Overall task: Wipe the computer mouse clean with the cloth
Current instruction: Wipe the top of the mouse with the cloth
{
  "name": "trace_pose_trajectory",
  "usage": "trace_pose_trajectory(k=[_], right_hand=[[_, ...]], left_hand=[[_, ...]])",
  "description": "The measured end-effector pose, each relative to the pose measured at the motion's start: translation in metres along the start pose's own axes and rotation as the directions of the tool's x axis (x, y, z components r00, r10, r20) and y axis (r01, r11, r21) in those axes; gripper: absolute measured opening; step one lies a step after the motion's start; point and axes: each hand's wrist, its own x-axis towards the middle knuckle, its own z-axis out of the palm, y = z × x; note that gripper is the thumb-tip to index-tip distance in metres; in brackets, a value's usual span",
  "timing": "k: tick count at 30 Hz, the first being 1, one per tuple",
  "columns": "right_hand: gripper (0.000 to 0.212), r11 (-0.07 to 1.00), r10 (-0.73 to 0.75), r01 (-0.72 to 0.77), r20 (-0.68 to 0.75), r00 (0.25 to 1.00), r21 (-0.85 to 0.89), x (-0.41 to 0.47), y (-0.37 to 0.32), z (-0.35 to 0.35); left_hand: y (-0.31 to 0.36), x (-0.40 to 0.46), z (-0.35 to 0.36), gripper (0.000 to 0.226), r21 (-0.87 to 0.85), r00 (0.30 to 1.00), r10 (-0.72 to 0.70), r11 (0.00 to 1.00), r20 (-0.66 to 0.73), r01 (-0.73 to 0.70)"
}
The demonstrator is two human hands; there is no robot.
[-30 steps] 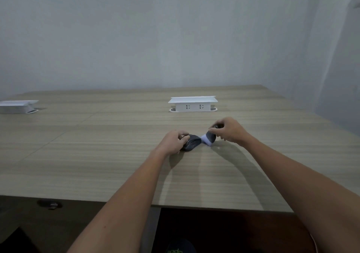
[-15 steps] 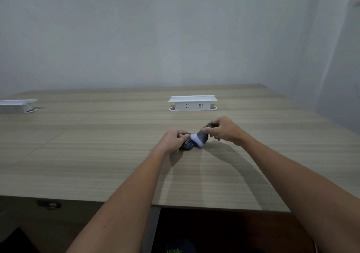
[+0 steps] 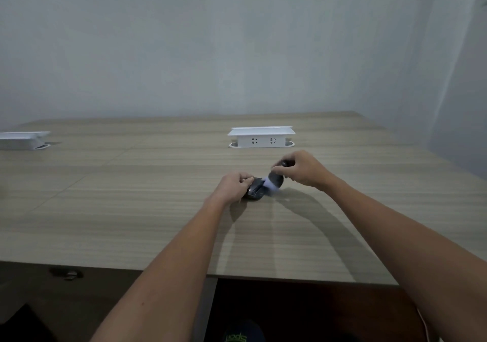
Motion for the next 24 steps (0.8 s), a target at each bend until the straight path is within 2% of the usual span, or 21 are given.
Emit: trace_pose_trajectory(k=[2, 3, 4, 6, 7, 8, 9, 11, 12, 13, 15, 16, 17, 18, 20, 21, 22, 24], right_hand=[[0.015, 0.988, 0.013, -0.037, 0.156, 0.988, 0.147, -0.004, -0.003, -0.001], [0.016, 0.993, 0.021, -0.044, 0.201, 0.979, 0.112, -0.005, -0.002, 0.0], [0.014, 0.999, 0.029, -0.034, 0.198, 0.98, 0.022, -0.004, 0.0, 0.002], [0.012, 0.986, 0.016, -0.005, 0.065, 0.998, -0.165, 0.001, 0.004, 0.005], [0.012, 0.984, 0.011, -0.012, -0.004, 1.0, -0.176, 0.002, 0.003, 0.006], [0.012, 0.992, 0.012, -0.015, -0.019, 1.0, -0.122, 0.002, 0.001, 0.005], [0.012, 1.0, 0.016, -0.015, 0.024, 1.0, -0.025, 0.002, 0.001, 0.004], [0.016, 0.989, 0.033, -0.061, 0.201, 0.979, 0.135, -0.001, -0.001, 0.003], [0.017, 0.988, 0.043, -0.079, 0.258, 0.965, 0.132, -0.002, -0.001, 0.004], [0.017, 0.994, 0.052, -0.075, 0.251, 0.967, 0.082, -0.001, 0.001, 0.006], [0.013, 0.994, 0.039, -0.032, 0.068, 0.997, -0.105, 0.004, 0.006, 0.01], [0.012, 0.987, 0.02, -0.024, -0.026, 0.999, -0.161, 0.004, 0.006, 0.01], [0.012, 0.989, 0.012, -0.02, -0.055, 0.998, -0.146, 0.004, 0.005, 0.01], [0.012, 0.997, 0.015, -0.017, -0.017, 1.0, -0.074, 0.003, 0.004, 0.009], [0.015, 0.995, 0.039, -0.053, 0.16, 0.986, 0.084, 0.001, 0.0, 0.007], [0.016, 0.993, 0.049, -0.069, 0.203, 0.978, 0.094, -0.001, 0.0, 0.007], [0.014, 0.997, 0.057, -0.067, 0.178, 0.982, 0.05, 0.0, 0.002, 0.008], [0.012, 0.99, 0.037, -0.039, -0.017, 0.999, -0.134, 0.005, 0.008, 0.011]], left_hand=[[0.0, 0.001, 0.0, 0.029, -0.001, 1.0, 0.0, 1.0, 0.0, 0.0], [0.0, 0.001, 0.0, 0.029, -0.006, 1.0, -0.003, 1.0, 0.002, 0.003], [0.0, 0.002, 0.0, 0.029, -0.013, 1.0, -0.005, 1.0, 0.003, 0.005], [-0.001, 0.002, 0.001, 0.03, -0.023, 1.0, -0.01, 1.0, 0.005, 0.01], [-0.001, 0.002, 0.001, 0.03, -0.027, 1.0, -0.013, 1.0, 0.004, 0.013], [-0.001, 0.002, 0.001, 0.03, -0.032, 1.0, -0.016, 0.999, 0.001, 0.016], [0.0, 0.002, 0.001, 0.03, -0.038, 1.0, -0.016, 0.999, -0.001, 0.015], [-0.001, 0.002, 0.0, 0.029, -0.05, 1.0, -0.011, 0.999, 0.002, 0.012], [-0.001, 0.002, 0.0, 0.029, -0.056, 1.0, -0.011, 0.998, 0.003, 0.011], [-0.001, 0.002, 0.0, 0.029, -0.058, 1.0, -0.014, 0.998, 0.002, 0.014], [-0.001, 0.001, 0.0, 0.031, -0.057, 1.0, -0.022, 0.998, 0.002, 0.022], [0.0, 0.0, 0.0, 0.032, -0.055, 1.0, -0.024, 0.998, 0.004, 0.024], [0.0, 0.0, 0.0, 0.033, -0.052, 1.0, -0.024, 0.998, 0.004, 0.024], [0.0, 0.0, 0.0, 0.033, -0.051, 1.0, -0.023, 0.998, 0.003, 0.023], [0.0, 0.0, 0.0, 0.032, -0.055, 1.0, -0.022, 0.998, -0.002, 0.021], [0.0, 0.001, 0.0, 0.031, -0.061, 1.0, -0.023, 0.998, -0.003, 0.023], [-0.001, 0.002, 0.0, 0.031, -0.068, 1.0, -0.028, 0.997, -0.002, 0.028], [-0.001, 0.001, 0.001, 0.032, -0.074, 0.999, -0.038, 0.997, 0.003, 0.038]])
